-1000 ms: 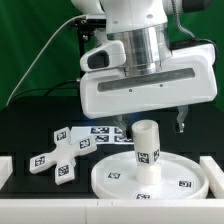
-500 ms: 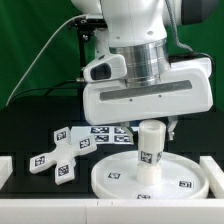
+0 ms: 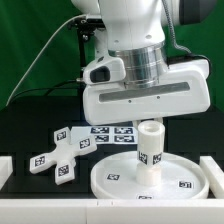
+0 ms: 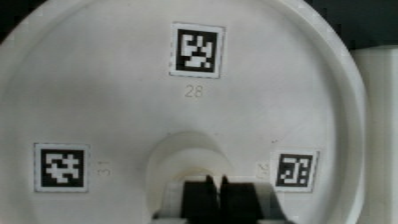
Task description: Assemble round table
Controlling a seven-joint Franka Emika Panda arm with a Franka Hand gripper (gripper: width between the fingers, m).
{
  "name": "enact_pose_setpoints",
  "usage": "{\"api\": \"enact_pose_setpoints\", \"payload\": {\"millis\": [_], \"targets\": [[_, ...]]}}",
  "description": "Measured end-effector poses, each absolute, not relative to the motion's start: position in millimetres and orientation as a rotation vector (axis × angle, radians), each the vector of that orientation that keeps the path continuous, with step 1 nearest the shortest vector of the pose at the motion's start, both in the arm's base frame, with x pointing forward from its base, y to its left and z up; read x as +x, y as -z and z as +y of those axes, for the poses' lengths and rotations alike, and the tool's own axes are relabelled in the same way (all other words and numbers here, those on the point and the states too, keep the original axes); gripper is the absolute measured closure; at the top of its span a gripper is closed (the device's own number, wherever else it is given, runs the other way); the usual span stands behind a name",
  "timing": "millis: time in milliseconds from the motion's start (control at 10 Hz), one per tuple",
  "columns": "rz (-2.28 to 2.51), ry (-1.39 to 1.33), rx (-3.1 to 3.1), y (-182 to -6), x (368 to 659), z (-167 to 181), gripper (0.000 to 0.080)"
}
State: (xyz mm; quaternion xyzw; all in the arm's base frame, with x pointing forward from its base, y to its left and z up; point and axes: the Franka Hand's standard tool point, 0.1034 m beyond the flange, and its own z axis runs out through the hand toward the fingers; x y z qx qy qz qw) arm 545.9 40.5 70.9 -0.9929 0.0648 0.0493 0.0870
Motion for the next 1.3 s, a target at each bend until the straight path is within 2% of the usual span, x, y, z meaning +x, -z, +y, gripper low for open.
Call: {"api": "enact_pose_setpoints", "payload": {"millis": [300, 400, 500, 600, 800, 900, 1000, 1100, 1300], "targets": [[0.14, -0.146, -2.959, -71.9, 546.0, 40.0, 0.0798], [0.045, -0.156, -2.971, -86.0, 550.4, 37.5, 0.0798], [-0.122, -0.127, -2.978, -94.3, 551.7, 35.7, 0.07], [-0.303, -0.136, -2.979, -96.8, 552.3, 33.8, 0.07], [-0.515, -0.121, -2.967, -97.8, 554.8, 33.4, 0.0426], [-0.494, -0.123, -2.97, -97.4, 554.7, 33.1, 0.0426], [-0.494, -0.123, -2.97, -97.3, 554.6, 33.1, 0.0244], [-0.493, -0.124, -2.97, -97.0, 554.5, 33.1, 0.0178], [-0.481, -0.133, -2.981, -96.1, 554.6, 34.6, 0.0158]]}}
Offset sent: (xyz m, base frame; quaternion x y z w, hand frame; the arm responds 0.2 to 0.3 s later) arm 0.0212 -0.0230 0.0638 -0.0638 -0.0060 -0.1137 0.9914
